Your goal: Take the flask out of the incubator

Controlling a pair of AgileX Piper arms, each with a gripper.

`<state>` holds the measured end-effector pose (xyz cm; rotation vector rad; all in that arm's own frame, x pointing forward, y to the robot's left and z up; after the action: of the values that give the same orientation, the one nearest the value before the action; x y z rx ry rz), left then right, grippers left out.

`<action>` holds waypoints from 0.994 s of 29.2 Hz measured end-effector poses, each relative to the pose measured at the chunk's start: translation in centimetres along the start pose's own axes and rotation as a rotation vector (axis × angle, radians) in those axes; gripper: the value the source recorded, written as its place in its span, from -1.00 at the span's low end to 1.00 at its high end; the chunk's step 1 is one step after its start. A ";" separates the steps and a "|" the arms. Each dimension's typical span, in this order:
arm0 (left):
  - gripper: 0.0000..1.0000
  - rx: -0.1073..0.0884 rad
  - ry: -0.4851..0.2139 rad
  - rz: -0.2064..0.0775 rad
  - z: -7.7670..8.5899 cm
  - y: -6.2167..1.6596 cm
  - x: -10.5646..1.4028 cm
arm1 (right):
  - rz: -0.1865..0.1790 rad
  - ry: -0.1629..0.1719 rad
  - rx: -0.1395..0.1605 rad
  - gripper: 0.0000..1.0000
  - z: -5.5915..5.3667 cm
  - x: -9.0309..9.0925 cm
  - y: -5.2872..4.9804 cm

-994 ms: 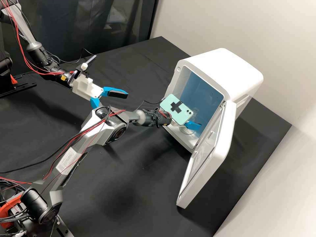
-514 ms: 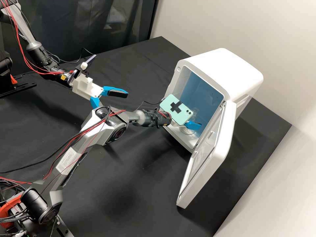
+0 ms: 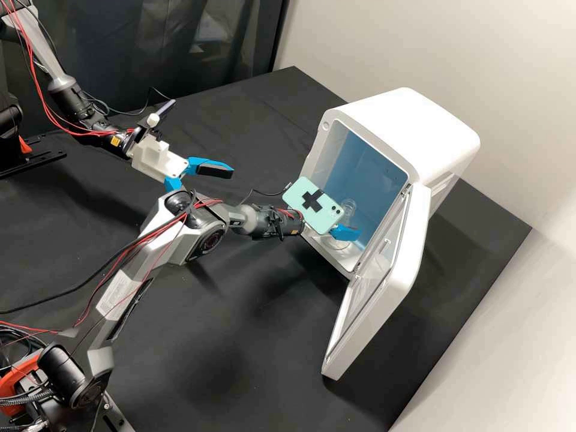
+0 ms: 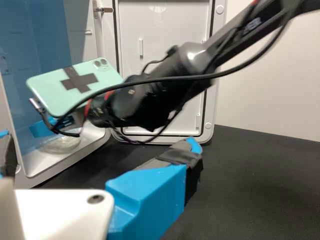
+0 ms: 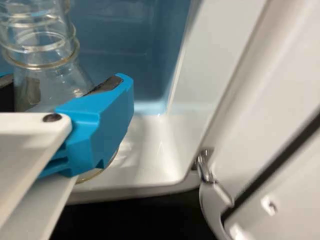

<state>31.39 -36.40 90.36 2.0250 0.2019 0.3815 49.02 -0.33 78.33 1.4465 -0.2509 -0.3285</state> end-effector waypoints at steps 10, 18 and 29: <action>1.00 0.001 0.013 -0.016 -0.4 -0.42 -0.3 | 0.006 0.054 0.030 -1.00 3.5 -6.6 0.9; 1.00 -0.001 0.027 -0.006 -0.9 -0.04 -0.8 | -0.009 0.124 0.031 -1.00 6.3 -12.6 0.7; 1.00 0.005 0.026 0.005 -1.1 0.28 -1.4 | -0.156 0.161 0.017 -1.00 10.0 -19.6 -1.8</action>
<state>29.69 -36.03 90.84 2.0265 0.2147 0.4111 27.04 -2.51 78.24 1.5041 -0.0102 -0.3343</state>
